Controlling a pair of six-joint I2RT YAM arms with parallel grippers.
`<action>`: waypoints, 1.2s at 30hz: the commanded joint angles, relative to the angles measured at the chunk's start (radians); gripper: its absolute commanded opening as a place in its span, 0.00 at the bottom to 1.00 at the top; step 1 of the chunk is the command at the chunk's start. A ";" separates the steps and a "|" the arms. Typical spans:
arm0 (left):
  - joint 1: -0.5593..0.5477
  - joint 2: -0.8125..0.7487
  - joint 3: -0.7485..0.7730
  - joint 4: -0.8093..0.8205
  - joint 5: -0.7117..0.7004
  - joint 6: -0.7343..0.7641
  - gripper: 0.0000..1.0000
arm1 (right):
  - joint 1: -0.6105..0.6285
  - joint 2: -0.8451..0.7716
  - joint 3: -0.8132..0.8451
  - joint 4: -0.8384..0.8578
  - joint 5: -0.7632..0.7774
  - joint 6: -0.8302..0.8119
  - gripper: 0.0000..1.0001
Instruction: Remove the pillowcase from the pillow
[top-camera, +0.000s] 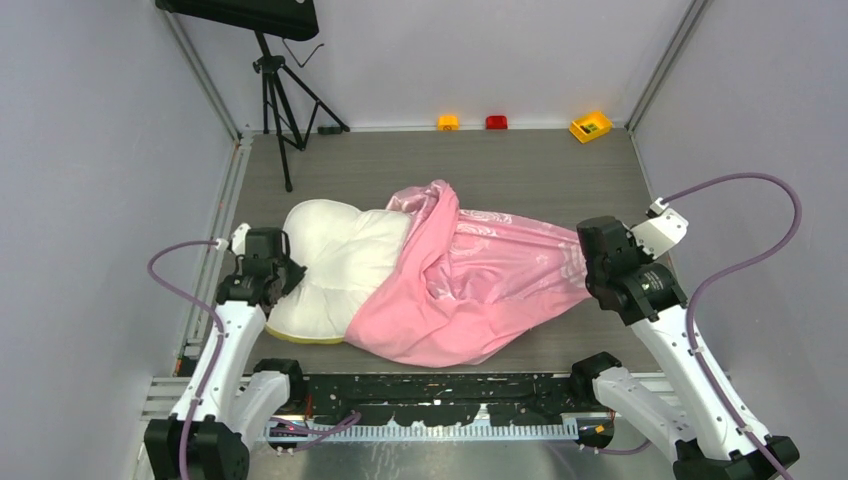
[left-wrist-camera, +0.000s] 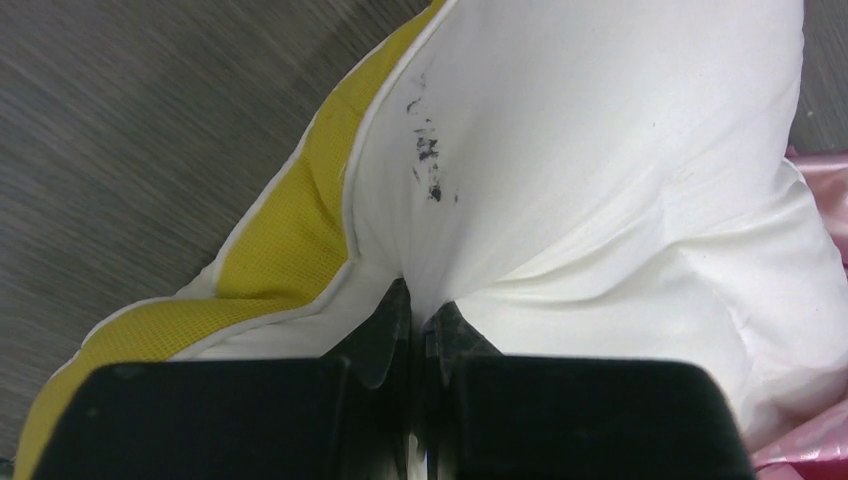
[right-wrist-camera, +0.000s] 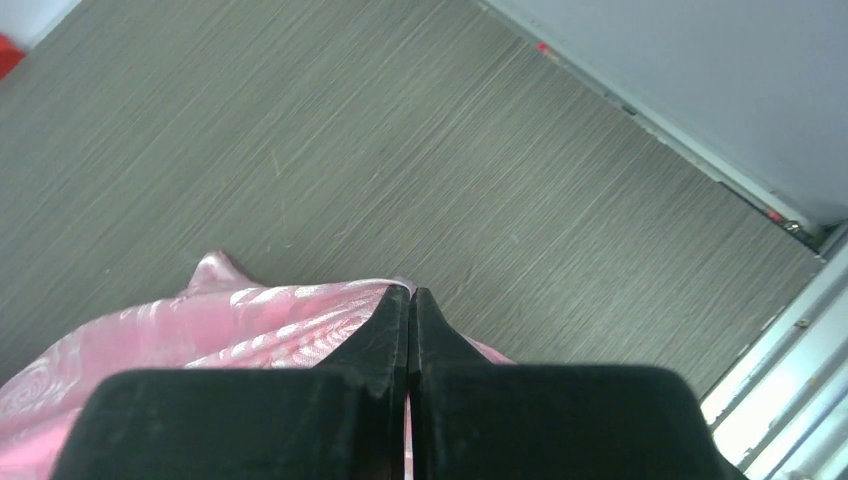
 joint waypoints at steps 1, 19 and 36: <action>0.010 -0.066 0.010 -0.051 -0.211 -0.046 0.00 | -0.005 -0.016 0.040 -0.038 0.222 0.025 0.00; 0.011 -0.106 0.086 -0.168 -0.337 -0.080 0.00 | -0.004 -0.043 0.090 -0.109 0.463 0.011 0.06; 0.009 0.017 -0.045 0.194 0.248 -0.070 0.00 | -0.001 0.000 0.011 0.333 -1.349 -0.470 0.89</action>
